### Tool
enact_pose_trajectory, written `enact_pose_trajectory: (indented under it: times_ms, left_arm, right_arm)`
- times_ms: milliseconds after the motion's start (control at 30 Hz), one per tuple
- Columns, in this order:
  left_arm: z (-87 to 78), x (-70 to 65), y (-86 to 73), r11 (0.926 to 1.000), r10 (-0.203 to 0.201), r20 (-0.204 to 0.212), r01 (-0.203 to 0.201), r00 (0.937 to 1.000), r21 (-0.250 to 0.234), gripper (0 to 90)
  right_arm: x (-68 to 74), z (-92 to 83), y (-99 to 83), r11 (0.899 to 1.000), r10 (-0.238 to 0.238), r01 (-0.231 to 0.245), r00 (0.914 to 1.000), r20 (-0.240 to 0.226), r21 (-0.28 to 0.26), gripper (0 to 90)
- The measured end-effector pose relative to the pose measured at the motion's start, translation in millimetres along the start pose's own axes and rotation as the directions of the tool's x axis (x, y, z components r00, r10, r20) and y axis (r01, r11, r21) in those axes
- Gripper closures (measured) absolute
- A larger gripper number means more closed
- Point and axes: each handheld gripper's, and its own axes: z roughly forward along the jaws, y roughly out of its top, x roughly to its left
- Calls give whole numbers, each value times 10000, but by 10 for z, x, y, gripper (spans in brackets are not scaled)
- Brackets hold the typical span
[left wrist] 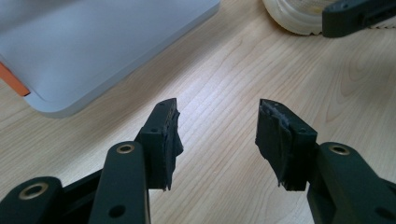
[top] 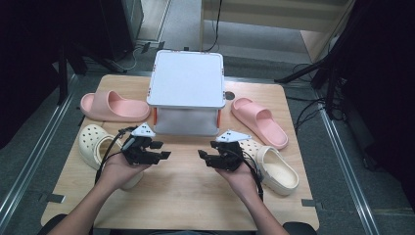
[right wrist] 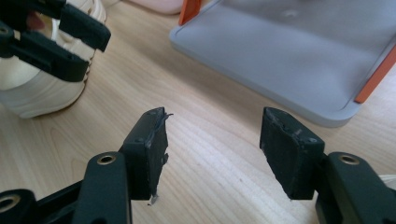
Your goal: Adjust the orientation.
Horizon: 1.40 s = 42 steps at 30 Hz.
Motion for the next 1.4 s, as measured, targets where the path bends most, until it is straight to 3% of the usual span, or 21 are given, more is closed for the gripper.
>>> enact_pose_trajectory:
  times_ms: [233, 367, 500, 600, 700, 833, 933, 967, 1000, 1033, 1233, 1300, 1333, 1400]
  left_arm:
    - [13, -19, 12, 9998, 83, -110, -82, 9999, 153, 481]
    - [-17, -36, 10, 9999, 38, -150, -36, 9999, 146, 482]
    - [-88, -14, -4, 9994, -327, -189, 329, 9993, 82, 480]
    - [-171, 26, -20, 9976, -685, -262, 686, 9973, 47, 500]
    - [-250, 66, -41, 9968, -799, -663, 802, 9946, 15, 500]
    - [-361, 127, -85, 9948, -1015, -934, 1011, 9904, -94, 495]
    - [-505, 190, -151, 9918, -1281, -1348, 1263, 9826, -214, 490]
    - [-505, 190, -151, 9918, -1281, -1348, 1263, 9826, -214, 489]
    - [-567, 229, -185, 9889, -1485, -1490, 1454, 9776, -317, 486]
    - [-567, 229, -185, 9889, -1485, -1490, 1454, 9776, -317, 485]
    - [-769, 302, -265, 9839, -1787, -1950, 1731, 9644, -456, 479]
    - [-875, 344, -310, 9799, -1986, -2177, 1894, 9556, -625, 478]
    - [-875, 344, -310, 9799, -1986, -2177, 1894, 9556, -625, 476]
    - [-978, 394, -363, 9725, -2306, -2344, 2152, 9444, -893, 475]
  right_arm:
    - [-11, 3, -15, 9997, 21, -16, 9998, -212, 235, 419]
    - [-4, -66, 0, 9995, -237, 245, 9991, -345, 212, 423]
    - [-13, -167, 17, 9981, -601, 608, 9954, -752, 69, 422]
    - [-85, -212, 16, 9979, -631, 644, 9885, -1372, 50, 422]
    - [-134, -195, 18, 9982, -566, 591, 9883, -1417, 132, 437]
    - [-172, -147, 27, 9940, -955, 1022, 9851, -1430, 401, 451]
    - [-170, -136, 51, 9908, -1233, 1299, 9821, -1424, 381, 445]
    - [-170, -136, 51, 9908, -1233, 1299, 9821, -1424, 381, 445]
    - [-160, -128, 70, 9909, -1252, 1311, 9813, -1461, 314, 442]
    - [-160, -128, 70, 9909, -1252, 1311, 9813, -1461, 314, 442]
    - [-109, -32, 117, 9882, -1381, 1469, 9765, -1656, 422, 439]
    - [-96, -8, 144, 9888, -1327, 1426, 9748, -1796, 438, 442]
    - [-91, -2, 157, 9892, -1288, 1392, 9747, -1829, 451, 443]
    - [-86, 7, 171, 9900, -1230, 1338, 9741, -1898, 449, 443]
